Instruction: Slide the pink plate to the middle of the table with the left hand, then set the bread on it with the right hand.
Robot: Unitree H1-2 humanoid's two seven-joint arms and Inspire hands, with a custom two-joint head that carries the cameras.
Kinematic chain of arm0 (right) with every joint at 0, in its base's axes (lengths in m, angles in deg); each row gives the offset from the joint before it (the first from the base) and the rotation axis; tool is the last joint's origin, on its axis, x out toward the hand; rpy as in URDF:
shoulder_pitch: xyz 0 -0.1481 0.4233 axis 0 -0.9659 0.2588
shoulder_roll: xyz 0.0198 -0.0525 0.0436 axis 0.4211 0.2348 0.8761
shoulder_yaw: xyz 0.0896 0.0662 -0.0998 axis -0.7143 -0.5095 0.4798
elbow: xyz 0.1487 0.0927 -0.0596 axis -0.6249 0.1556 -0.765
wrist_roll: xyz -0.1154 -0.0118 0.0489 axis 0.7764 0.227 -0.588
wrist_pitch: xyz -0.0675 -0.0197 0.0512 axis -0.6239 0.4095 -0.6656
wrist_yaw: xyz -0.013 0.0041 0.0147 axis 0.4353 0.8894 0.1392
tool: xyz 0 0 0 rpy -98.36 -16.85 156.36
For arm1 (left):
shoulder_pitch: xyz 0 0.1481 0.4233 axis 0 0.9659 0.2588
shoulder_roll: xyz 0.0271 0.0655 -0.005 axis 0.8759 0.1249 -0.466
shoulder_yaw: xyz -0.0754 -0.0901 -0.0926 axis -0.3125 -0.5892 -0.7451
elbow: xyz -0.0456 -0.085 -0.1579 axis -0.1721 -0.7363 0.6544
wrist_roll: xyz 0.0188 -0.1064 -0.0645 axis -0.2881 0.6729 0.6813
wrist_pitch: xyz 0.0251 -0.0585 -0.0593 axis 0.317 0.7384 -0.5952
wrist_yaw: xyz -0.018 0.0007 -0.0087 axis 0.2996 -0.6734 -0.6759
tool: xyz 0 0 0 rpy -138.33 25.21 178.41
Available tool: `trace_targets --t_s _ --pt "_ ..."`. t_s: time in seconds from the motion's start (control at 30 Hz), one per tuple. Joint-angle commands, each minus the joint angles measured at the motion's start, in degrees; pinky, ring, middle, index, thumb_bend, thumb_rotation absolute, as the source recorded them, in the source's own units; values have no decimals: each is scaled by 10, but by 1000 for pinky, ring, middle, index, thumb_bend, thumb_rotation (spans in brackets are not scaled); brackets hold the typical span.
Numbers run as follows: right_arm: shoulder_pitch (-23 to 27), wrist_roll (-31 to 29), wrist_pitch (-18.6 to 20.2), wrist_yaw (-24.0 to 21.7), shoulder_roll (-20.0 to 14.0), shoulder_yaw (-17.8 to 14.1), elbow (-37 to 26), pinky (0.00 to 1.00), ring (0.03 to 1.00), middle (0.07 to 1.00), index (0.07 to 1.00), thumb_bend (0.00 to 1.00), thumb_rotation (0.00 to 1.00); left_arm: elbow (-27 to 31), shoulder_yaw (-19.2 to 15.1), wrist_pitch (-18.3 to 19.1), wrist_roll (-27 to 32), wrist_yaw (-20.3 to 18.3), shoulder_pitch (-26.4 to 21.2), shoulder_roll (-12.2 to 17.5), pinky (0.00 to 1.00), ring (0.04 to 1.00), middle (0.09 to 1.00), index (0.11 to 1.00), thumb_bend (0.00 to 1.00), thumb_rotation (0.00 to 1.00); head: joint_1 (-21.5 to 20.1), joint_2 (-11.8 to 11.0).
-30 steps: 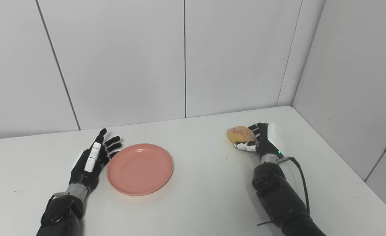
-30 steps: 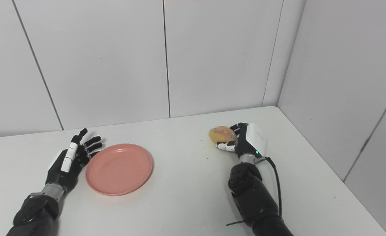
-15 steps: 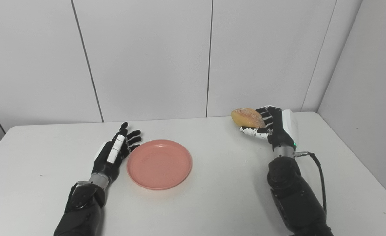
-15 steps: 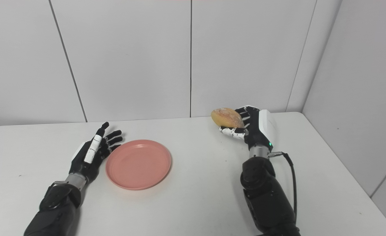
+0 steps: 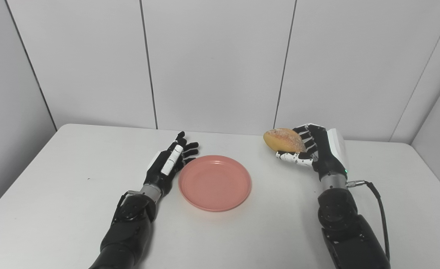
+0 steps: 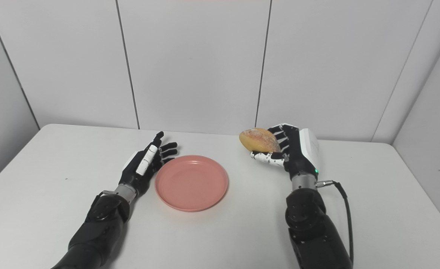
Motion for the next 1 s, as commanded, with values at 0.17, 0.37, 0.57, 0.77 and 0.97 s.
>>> trace_targets --t_s 0.17,0.37,0.57,0.77,0.97 --pt "47 29 -78 -8 0 31 15 288 347 467 488 532 0 -8 5 5 0 6 24 -24 787 829 844 994 896 800 17 0" --pt "55 38 -79 -17 16 44 30 282 342 465 489 532 0 -9 3 6 5 3 22 -29 799 831 847 991 906 793 33 -1" --pt "64 50 -96 -16 27 61 60 307 369 487 470 533 0 -2 9 8 -2 9 24 -29 800 823 837 1000 868 808 32 -4" --pt "70 65 -117 -12 34 76 98 299 369 489 472 532 1 -9 7 3 3 5 23 -30 805 830 846 1000 873 797 32 -5" --pt "74 48 -125 -27 47 74 117 288 350 485 475 532 0 -12 9 2 2 6 23 -33 806 831 844 1000 865 804 34 -3"
